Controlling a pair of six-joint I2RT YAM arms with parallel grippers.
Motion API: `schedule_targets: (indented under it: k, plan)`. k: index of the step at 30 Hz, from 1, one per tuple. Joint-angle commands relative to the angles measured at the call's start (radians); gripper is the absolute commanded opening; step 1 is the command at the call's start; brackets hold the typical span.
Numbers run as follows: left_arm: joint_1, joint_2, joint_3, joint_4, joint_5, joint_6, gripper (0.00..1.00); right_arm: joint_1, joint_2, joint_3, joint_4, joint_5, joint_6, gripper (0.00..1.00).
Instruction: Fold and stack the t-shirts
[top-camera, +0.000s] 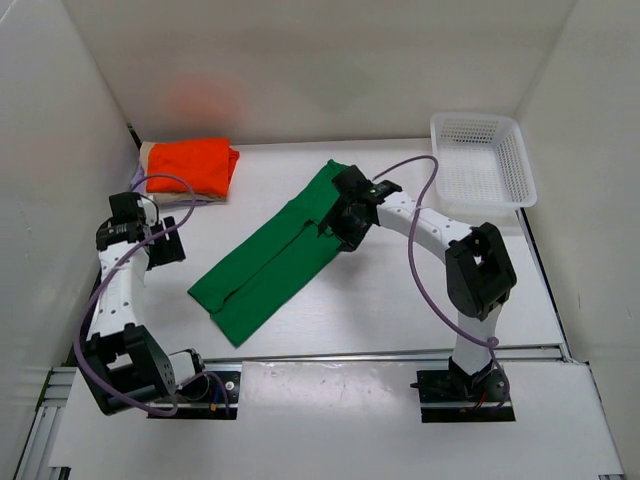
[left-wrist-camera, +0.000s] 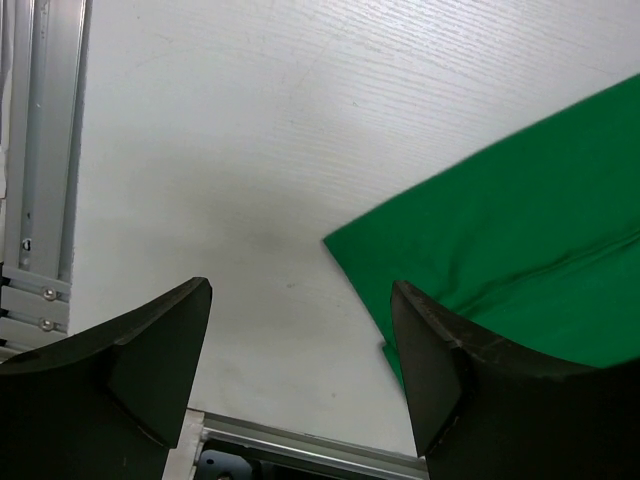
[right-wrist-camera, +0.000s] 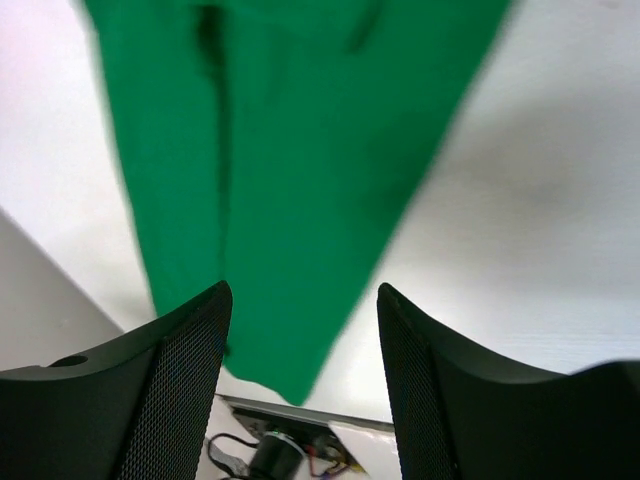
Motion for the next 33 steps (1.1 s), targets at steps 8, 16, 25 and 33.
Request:
schedule_targets:
  k: [8, 16, 25, 33]
  plan:
    - [0.003, -0.005, 0.152, -0.127, -0.08, 0.0, 0.83, 0.084, -0.116, -0.282, 0.132, -0.121, 0.093, 0.65]
    - [0.003, -0.18, 0.104, -0.186, -0.069, 0.0, 0.88, 0.315, -0.067, -0.233, 0.132, 0.022, 0.16, 0.65]
    - [0.003, -0.27, 0.136, -0.299, -0.067, 0.0, 0.88, 0.547, 0.031, -0.254, 0.276, 0.104, 0.568, 0.64]
    - [0.003, -0.348, 0.19, -0.346, -0.101, 0.0, 0.93, 0.624, 0.203, -0.057, 0.257, 0.222, 0.7, 0.65]
